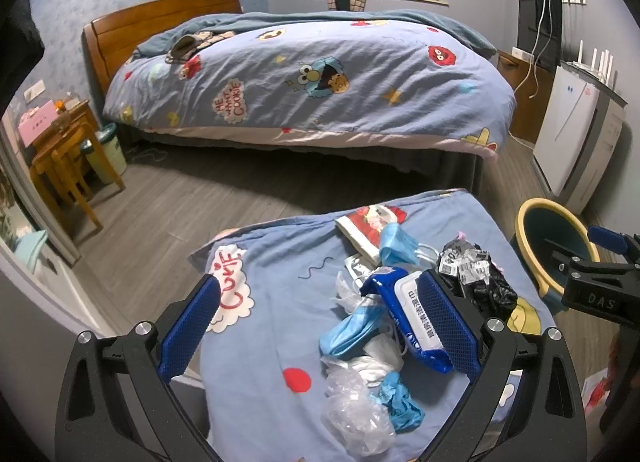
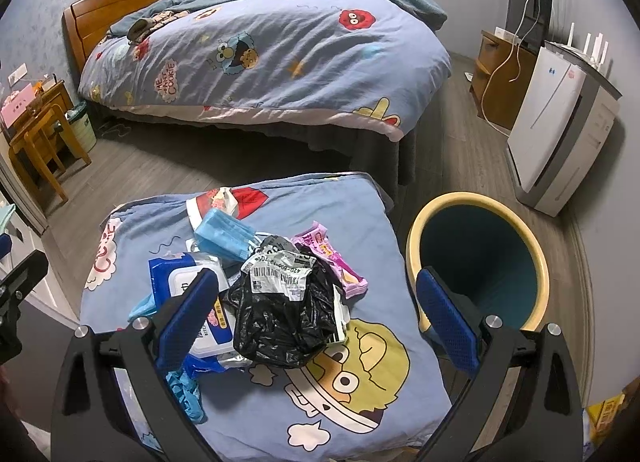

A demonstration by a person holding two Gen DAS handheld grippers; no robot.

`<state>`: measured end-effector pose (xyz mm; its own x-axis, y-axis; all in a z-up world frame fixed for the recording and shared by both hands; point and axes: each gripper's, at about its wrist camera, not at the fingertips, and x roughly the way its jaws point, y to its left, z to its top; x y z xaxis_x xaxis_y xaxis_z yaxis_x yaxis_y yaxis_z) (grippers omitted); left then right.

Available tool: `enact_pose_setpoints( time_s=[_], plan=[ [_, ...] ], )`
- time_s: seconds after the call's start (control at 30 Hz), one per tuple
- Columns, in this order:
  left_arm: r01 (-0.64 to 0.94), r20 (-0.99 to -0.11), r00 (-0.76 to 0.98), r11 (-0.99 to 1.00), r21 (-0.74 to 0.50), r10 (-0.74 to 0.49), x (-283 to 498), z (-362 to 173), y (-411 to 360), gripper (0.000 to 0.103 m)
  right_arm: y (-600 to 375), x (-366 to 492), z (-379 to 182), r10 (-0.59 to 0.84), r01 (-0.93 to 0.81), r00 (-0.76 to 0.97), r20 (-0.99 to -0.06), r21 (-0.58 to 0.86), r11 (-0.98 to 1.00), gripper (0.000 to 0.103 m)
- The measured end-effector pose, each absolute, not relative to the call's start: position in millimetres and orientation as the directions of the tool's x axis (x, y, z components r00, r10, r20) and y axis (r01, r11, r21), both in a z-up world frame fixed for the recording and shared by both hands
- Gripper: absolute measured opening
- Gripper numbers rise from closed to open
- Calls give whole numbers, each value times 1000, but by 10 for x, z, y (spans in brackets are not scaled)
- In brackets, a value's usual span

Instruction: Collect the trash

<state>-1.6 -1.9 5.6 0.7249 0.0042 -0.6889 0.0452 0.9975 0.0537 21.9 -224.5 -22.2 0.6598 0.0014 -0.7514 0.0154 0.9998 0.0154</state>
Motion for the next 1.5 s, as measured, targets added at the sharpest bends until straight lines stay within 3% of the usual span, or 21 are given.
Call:
enact_pose_setpoints(
  time_s=[1.5],
  plan=[
    [49, -692, 722, 997, 59, 6, -28, 50, -45, 98, -2290, 264, -297, -1, 32, 633, -774, 25, 999, 97]
  ],
)
